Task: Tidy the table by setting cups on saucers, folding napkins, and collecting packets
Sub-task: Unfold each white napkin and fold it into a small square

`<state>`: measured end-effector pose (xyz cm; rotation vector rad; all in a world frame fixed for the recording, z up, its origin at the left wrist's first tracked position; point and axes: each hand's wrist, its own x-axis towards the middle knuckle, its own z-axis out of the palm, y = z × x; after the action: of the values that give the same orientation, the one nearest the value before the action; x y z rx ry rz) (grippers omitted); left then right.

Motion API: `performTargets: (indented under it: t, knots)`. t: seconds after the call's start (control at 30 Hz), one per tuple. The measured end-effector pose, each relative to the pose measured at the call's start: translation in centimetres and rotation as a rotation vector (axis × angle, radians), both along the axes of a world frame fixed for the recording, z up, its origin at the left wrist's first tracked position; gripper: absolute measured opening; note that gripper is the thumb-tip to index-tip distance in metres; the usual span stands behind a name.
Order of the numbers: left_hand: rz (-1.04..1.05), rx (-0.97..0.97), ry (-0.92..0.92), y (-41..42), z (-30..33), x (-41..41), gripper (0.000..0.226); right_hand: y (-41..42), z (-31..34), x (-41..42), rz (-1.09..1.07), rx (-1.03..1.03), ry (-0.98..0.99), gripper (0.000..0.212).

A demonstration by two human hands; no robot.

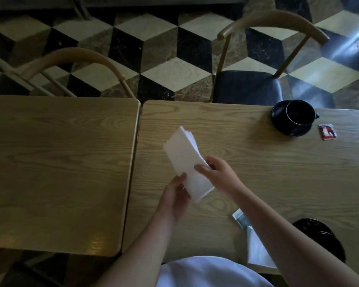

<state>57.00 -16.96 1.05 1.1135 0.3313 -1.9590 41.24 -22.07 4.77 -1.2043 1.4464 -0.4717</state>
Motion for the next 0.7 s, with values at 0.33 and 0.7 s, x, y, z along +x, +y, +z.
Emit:
performTargets:
  t: [0.33,0.7]
  knots:
    - [-0.709,0.108,-0.608,4.3,-2.1,0.8,0.010,11.9,-7.9,-0.8,-0.667,0.776,-0.179,0.016]
    - [-0.645,0.080,-0.699,5.4,-2.0,0.4,0.050,10.8,-5.8,-0.9,-0.461,0.645,-0.057,0.013]
